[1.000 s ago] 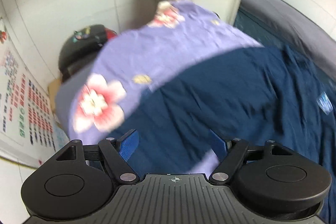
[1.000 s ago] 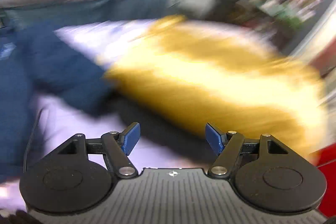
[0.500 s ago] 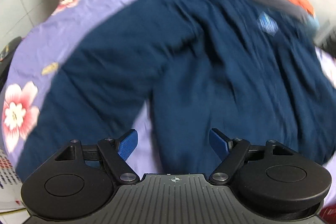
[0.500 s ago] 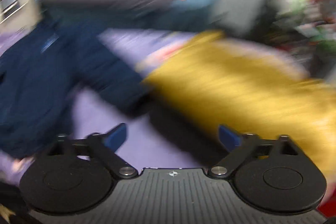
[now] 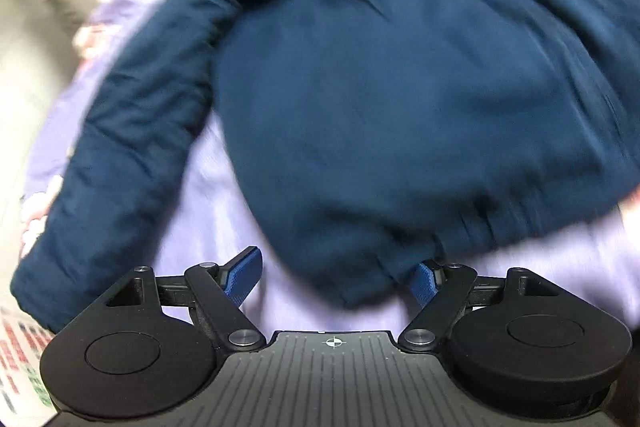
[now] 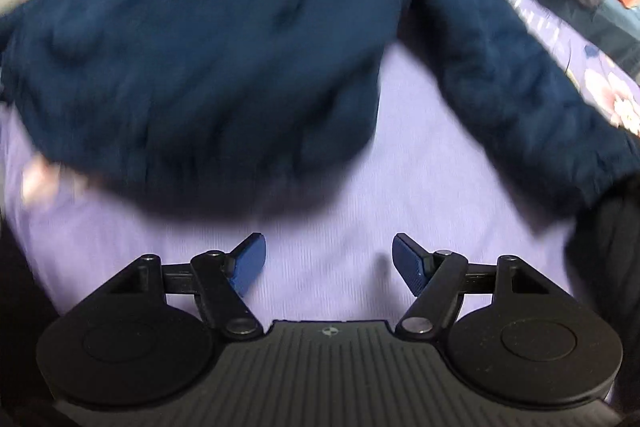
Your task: Fold large clothes
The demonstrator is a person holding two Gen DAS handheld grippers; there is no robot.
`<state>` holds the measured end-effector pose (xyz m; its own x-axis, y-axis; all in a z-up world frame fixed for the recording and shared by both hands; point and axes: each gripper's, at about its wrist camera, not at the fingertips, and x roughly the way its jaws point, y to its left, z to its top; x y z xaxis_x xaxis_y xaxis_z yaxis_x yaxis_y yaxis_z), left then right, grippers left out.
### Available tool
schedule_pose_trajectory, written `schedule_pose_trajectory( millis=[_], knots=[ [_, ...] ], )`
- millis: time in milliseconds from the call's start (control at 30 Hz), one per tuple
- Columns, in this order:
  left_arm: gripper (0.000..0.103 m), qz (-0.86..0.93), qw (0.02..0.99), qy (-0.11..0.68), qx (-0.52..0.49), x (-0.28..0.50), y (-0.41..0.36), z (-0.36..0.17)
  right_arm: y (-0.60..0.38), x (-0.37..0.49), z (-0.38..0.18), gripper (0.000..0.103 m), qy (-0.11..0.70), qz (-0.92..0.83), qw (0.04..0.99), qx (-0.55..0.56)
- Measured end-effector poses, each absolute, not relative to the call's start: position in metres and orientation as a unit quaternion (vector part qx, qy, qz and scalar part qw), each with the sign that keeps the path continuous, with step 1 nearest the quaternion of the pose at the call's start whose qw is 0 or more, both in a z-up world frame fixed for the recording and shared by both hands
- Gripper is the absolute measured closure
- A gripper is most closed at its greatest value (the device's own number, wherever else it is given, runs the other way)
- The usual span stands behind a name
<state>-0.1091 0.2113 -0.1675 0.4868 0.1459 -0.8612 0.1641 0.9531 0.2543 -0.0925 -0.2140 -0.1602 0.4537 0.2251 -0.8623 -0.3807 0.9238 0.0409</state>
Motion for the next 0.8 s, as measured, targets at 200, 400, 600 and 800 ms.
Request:
schedule_pose_trajectory(
  millis=[200,400,600,800],
  knots=[
    [0.0,0.046,0.884,0.459,0.075,-0.049,0.23,-0.148,-0.209,-0.024,-0.146,0.016,0.467,0.188,0.86,0.081],
    [0.0,0.111,0.87,0.456,-0.15,-0.002,0.266,-0.144,-0.198,0.009,-0.161,0.036,0.493,0.111,0.83,0.238],
    [0.021,0.096,0.865,0.466,-0.161,0.018,0.261,-0.125,-0.18,0.009,-0.136,0.072,0.523,0.121,0.821,0.197],
    [0.027,0.042,0.867,0.469,-0.162,-0.011,0.27,-0.067,-0.213,-0.021,-0.051,0.086,0.529,0.195,0.796,0.22]
  ],
)
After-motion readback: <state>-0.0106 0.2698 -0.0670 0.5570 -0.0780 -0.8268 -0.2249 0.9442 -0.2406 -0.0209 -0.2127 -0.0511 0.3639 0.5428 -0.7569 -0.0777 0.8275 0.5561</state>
